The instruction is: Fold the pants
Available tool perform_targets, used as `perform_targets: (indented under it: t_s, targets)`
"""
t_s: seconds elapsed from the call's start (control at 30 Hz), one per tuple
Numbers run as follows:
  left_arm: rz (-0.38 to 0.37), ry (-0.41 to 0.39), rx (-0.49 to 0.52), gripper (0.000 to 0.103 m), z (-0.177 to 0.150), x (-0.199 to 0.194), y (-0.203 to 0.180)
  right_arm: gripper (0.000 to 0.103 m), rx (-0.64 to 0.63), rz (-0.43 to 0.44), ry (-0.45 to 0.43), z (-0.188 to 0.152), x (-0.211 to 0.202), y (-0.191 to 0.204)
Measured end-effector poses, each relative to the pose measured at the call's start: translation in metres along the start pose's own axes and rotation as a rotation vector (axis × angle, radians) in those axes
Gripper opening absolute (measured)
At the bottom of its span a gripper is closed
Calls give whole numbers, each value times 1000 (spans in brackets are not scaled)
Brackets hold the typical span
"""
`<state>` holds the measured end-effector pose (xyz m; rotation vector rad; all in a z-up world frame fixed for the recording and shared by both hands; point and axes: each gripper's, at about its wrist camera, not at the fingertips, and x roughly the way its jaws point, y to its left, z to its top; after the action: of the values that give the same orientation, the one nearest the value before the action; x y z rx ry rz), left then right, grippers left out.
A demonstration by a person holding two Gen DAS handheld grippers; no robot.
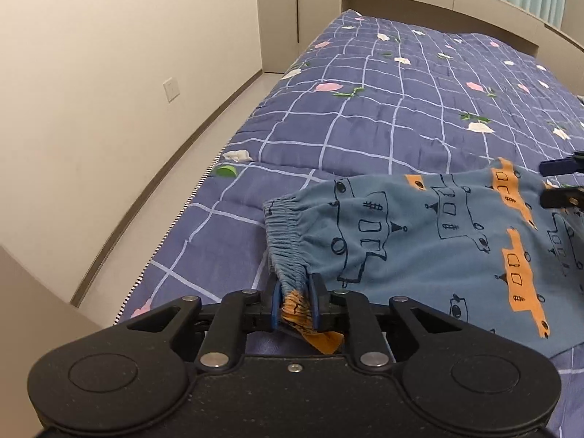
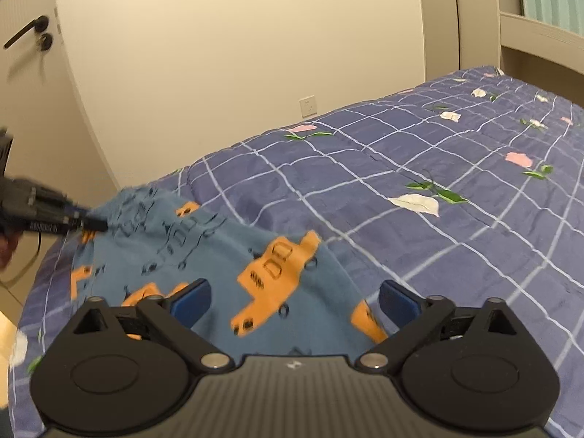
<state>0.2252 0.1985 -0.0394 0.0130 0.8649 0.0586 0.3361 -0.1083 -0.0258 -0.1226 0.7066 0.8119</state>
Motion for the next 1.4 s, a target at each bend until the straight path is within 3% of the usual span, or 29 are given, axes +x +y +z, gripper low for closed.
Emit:
perform_targets:
  t_s: [0.07, 0.17, 0.23, 0.4, 0.47, 0.53, 0.57, 0.63, 0.67, 0.73, 0.8, 0.87, 1.0, 1.2, 1.3, 1.4]
  targets:
    - [3, -3, 11, 18, -1, 0, 0, 80, -2, -12, -2, 8, 10, 0]
    - [4, -5, 8, 18, -1, -2, 1, 44, -15, -36, 29, 18, 28, 1]
    - [6, -7, 6, 18, -1, -3, 1, 8, -22, -47, 50, 21, 34, 1]
    - [10, -5, 0, 18, 0, -1, -1, 6, -88, -113, 51, 25, 39, 9]
    - [14, -5, -9, 20, 1, -1, -1, 7, -93, -137, 74, 22, 48, 10]
    - [28, -6, -10, 24, 1, -3, -2, 27, -87, -157, 64, 18, 45, 9]
    - [31, -7, -11, 34, 2, -5, -3, 33, -74, -159, 49, 16, 38, 8]
    - [36, -16, -12, 52, 3, -12, -5, 64, -53, -170, 10, 9, 18, 7]
    - [38, -22, -11, 64, 4, -15, -7, 69, -54, -191, -7, 4, 6, 7]
    - [43, -54, 8, 74, 5, -25, -15, 83, -76, -255, -26, -11, -21, 9]
    - [60, -85, 31, 91, 7, -34, -28, 93, -87, -323, -35, -28, -44, 11]
    - [59, -116, 55, 97, 7, -42, -44, 96, -86, -388, -37, -49, -66, 13]
    - [-13, -152, 92, 102, 5, -52, -86, 100, -80, -511, -40, -81, -94, 13]
    - [-132, -123, 160, 102, -5, -39, -160, 101, -66, -626, 24, -105, -99, -10]
    - [-120, -68, 212, 102, -13, -23, -186, 101, -99, -717, 51, -120, -105, -29]
    - [-90, -19, 237, 102, -20, -9, -194, 102, -60, -750, 32, -131, -121, -55]
